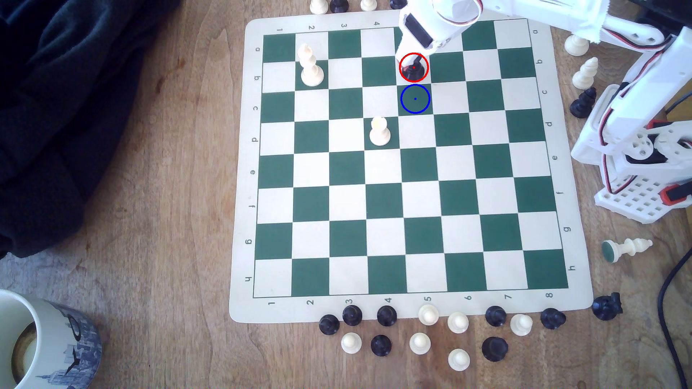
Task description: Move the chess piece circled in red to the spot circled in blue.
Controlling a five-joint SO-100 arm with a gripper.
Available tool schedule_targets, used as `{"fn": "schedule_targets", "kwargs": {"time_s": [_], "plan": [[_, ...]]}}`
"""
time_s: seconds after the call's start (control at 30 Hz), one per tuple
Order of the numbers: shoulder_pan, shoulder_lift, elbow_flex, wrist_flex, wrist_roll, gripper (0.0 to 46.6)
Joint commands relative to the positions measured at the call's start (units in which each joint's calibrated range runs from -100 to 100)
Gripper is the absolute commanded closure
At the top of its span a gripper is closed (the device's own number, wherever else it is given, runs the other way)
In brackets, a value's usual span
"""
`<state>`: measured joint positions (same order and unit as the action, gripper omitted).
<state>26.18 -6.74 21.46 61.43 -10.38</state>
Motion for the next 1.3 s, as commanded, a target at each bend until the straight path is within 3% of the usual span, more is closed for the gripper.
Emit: {"fn": "schedule_targets", "kwargs": {"time_s": [0.0, 0.7, 1.27], "plan": [[0.4, -0.6, -4.7, -0.6, 0.3, 30.8], [0.8, 2.1, -3.5, -5.9, 0.8, 30.5], [0.4, 1.5, -3.4, -7.5, 0.8, 36.1]]}}
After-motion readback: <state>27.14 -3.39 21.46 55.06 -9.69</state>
